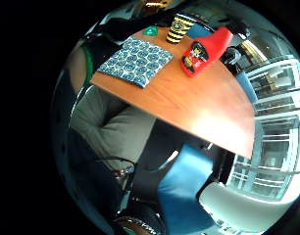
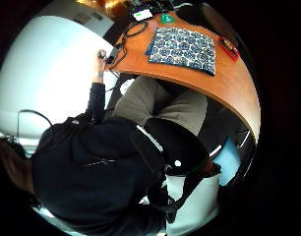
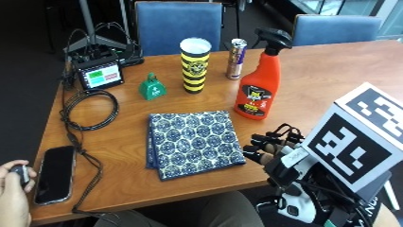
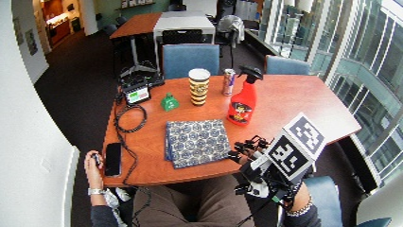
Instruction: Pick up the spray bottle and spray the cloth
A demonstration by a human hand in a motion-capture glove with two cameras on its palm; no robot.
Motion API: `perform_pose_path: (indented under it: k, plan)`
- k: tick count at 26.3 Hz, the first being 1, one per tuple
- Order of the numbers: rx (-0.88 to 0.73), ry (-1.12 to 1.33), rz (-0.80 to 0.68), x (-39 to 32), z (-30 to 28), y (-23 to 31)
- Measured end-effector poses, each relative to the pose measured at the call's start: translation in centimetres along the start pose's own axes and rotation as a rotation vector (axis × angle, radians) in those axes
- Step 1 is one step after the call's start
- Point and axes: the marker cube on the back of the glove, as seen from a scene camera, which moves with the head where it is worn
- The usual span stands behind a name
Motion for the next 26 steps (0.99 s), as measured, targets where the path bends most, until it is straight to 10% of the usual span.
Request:
perform_pose_path:
  k: [26]
  plan:
    - [0.180,0.013,0.177,6.2,-1.2,-6.8]
